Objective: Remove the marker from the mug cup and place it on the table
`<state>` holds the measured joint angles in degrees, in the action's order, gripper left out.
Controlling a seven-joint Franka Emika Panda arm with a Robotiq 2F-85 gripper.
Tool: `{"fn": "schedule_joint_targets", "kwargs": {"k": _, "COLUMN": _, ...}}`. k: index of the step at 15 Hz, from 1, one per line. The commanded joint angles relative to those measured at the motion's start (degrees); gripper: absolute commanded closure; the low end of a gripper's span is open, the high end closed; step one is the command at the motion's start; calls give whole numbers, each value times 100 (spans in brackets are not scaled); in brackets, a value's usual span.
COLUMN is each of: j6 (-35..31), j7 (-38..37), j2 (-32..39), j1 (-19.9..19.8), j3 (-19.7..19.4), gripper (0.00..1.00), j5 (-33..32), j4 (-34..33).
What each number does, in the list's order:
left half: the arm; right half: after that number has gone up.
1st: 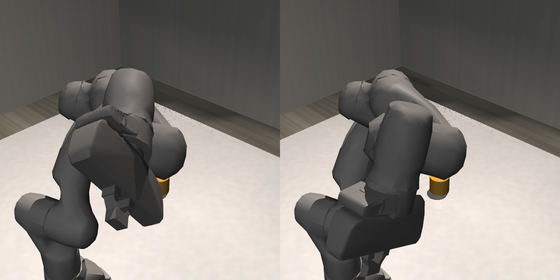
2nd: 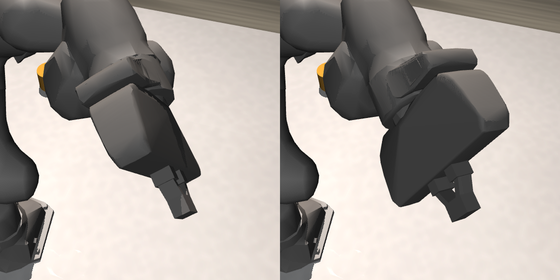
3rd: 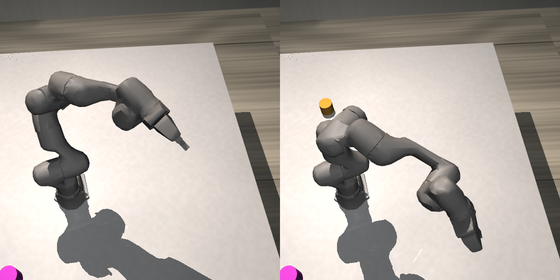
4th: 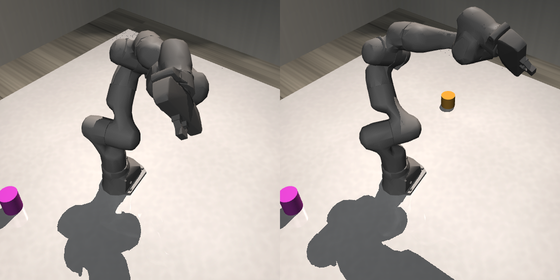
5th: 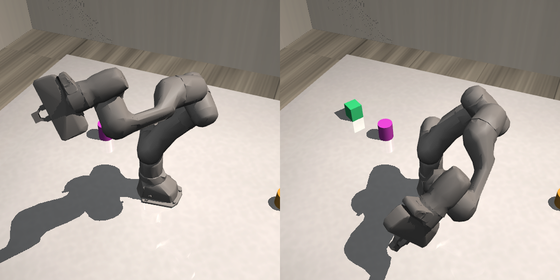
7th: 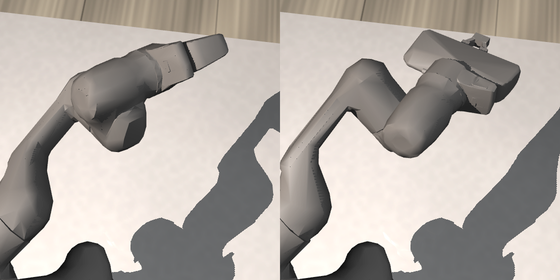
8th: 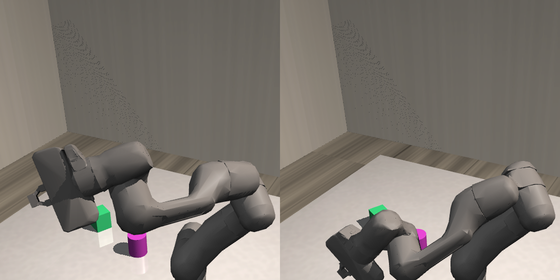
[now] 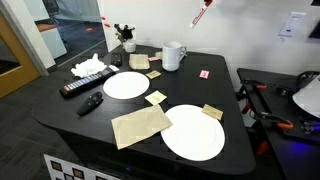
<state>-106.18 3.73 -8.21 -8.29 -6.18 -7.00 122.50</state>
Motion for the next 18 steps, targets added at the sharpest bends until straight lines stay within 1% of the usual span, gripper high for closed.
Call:
{"fn": "schedule_joint_targets", "kwargs": {"k": 1, "j6": -164, "j7": -745, "j2": -858, "j1": 27, "j3": 60, "gripper": 96, "j5": -195, "j4": 858}}
{"fn": "schedule_joint_targets", "kwargs": {"k": 4, "j6": -266, "j7": -1436, "j2": -1276, "j1": -15, "j3": 165, "gripper": 96, "j5": -232, "j4": 1324}}
{"fn": "schedule_joint_targets", "kwargs": {"k": 8, "j6": -495, "j7": -2220, "j2": -1503, "j1": -78, "j3": 325, "gripper": 96, "j5": -279, "j4": 1735}}
{"fn": "schedule_joint_targets", "kwargs": {"k": 12, "j6": -778, "j7": -3075, "j2": -1518, "j1": -155, "j3": 529, "gripper": 96, "j5": -532, "j4": 2005}}
{"fn": "schedule_joint_targets", "kwargs": {"k": 18, "j6": -1580, "j7": -4450, "j2": -1309, "j1": -273, "j3": 801, "gripper": 96, "j5": -1031, "j4": 2297}}
